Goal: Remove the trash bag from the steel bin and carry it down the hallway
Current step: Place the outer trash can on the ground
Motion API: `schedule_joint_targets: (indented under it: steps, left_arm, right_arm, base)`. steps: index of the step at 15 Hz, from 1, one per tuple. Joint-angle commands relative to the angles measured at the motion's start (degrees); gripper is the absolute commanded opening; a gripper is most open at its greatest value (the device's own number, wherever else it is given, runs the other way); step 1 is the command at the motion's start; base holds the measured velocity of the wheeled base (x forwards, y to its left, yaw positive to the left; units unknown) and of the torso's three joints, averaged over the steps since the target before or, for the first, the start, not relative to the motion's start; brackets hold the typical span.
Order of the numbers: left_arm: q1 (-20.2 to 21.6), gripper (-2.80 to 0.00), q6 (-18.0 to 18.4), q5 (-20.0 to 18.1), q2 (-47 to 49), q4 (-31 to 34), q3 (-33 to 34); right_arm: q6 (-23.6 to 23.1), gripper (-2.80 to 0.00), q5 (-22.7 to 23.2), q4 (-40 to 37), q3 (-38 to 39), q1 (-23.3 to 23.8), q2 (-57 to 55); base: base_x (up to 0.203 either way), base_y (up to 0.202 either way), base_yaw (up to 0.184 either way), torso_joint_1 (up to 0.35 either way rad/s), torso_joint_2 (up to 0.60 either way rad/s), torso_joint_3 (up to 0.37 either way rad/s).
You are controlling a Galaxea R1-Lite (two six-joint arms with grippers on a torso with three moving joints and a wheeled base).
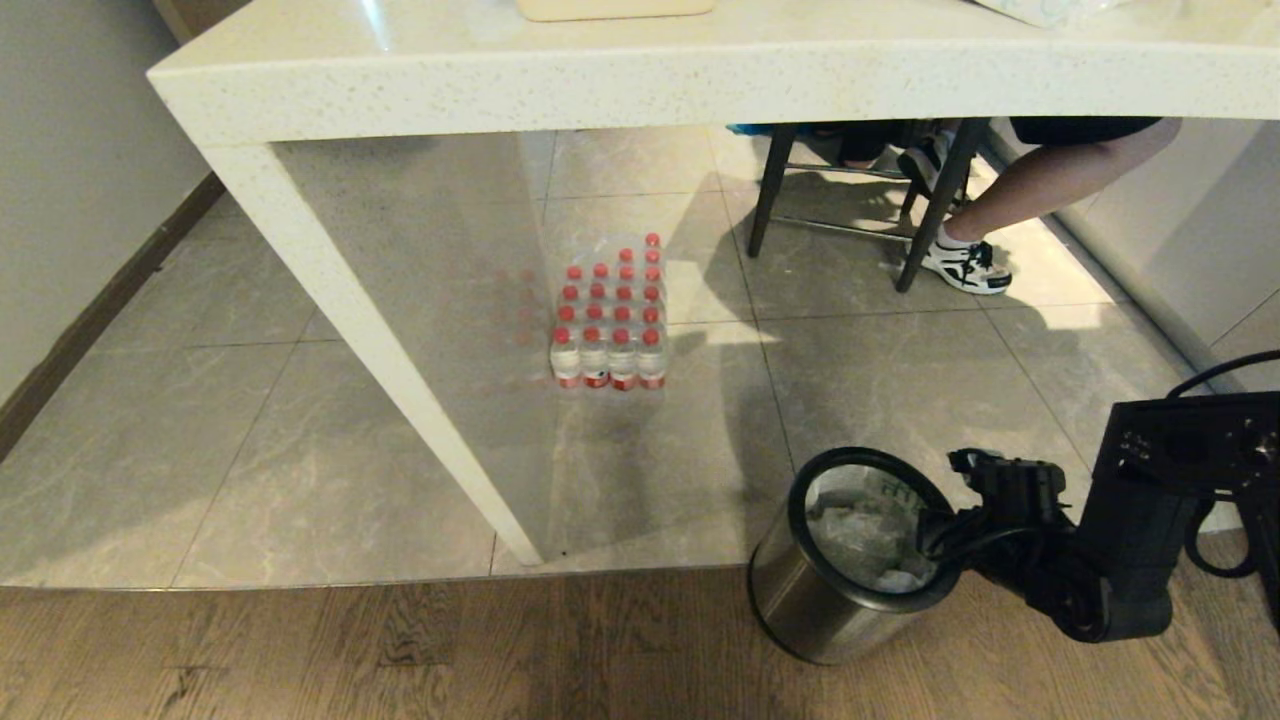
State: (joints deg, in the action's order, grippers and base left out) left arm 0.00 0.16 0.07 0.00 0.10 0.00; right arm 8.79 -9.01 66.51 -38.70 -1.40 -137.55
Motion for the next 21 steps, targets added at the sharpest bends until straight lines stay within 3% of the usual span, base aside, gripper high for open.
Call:
schedule_joint_targets:
  steps: [1,6,11,21]
  left_arm:
    - [0.0,-2.8,0.0,0.0,0.0,0.0,0.0]
    - [0.0,-2.8,0.0,0.0,0.0,-0.1,0.0]
    - [0.0,-2.8,-0.1,0.0,0.0,0.0,0.0]
    - [0.0,-2.8,0.0,0.0,0.0,0.0,0.0]
  right_arm:
    - [0.1,-2.8,0.1,0.4,0.9,-0.1,5.7]
    - [-2.0,-2.8,0.4,0.0,7.3,-0.4,13.5]
    - [-1.9,-2.8,0.2,-0.1,8.6,-1.1,21.0]
    - [-2.1,-2.8,0.3,-12.7,12.9,-1.5,45.1]
  base:
    - [0.0,0.0,0.0,0.0,0.0,0.0]
    - [0.0,0.0,0.0,0.0,0.0,0.0]
    - [0.0,0.0,0.0,0.0,0.0,0.0]
    - [0.0,0.0,0.0,0.0,0.0,0.0]
